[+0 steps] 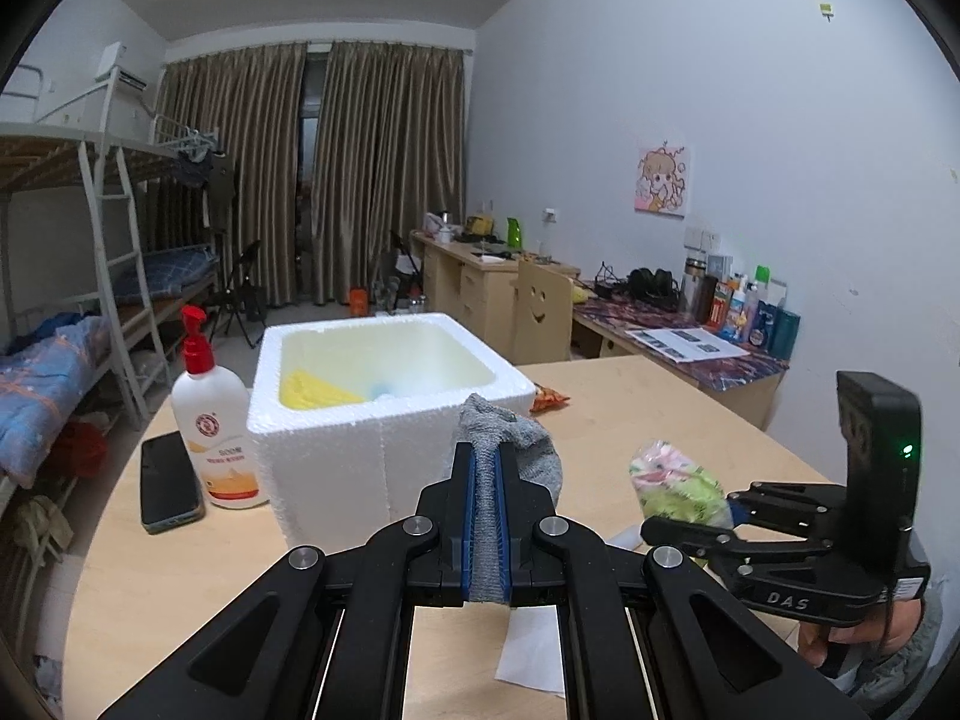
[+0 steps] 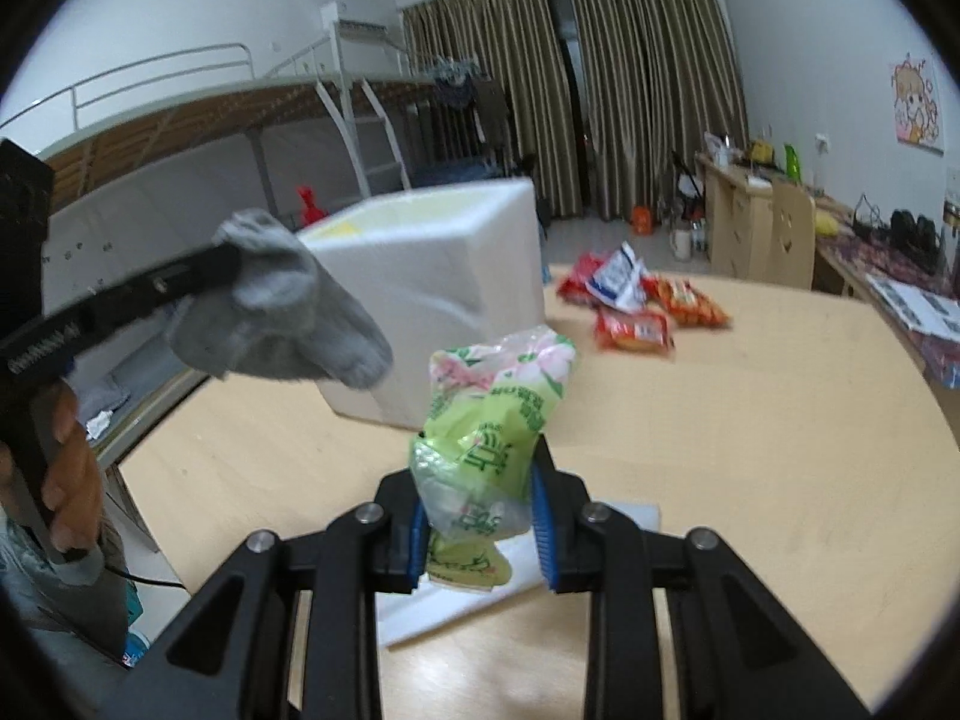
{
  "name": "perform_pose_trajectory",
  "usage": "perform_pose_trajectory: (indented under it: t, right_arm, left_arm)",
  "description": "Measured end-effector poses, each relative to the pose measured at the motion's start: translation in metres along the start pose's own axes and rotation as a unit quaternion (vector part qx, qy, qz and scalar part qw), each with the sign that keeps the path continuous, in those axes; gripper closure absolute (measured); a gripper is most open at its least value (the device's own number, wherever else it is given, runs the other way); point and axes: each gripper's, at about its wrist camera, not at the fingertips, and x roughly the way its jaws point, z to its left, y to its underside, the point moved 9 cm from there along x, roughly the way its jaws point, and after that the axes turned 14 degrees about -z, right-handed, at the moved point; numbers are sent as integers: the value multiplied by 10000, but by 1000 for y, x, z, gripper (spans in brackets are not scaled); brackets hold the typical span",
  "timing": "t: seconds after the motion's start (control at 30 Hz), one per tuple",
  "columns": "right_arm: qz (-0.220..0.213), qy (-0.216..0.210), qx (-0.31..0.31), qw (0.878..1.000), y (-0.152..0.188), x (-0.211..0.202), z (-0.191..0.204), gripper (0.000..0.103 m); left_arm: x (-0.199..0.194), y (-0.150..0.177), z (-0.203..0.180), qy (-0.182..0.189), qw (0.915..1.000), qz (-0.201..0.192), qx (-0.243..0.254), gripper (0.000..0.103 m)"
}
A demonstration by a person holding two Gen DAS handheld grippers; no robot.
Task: Organize soft objects
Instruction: 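Carry the sock with the left tool and the snack bag with the right tool over the foam box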
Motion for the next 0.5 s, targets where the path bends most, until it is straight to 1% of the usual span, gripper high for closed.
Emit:
perform_pose_trajectory:
  t: [0.2,0.33,0.5]
  right_arm:
    - [-376,-152,-91,9991,-29,-9,15,70]
    - [-527,-247,-191,9981,-45,-12,25,70]
    - [-653,-362,-222,9970,-60,-13,35,70]
  left_arm:
    - [-15,-15,2,-120,9998,-173,-31,97]
    - [-23,-26,2,-162,9996,-220,-8,97]
    - [-33,-46,3,-255,9987,-425,147,97]
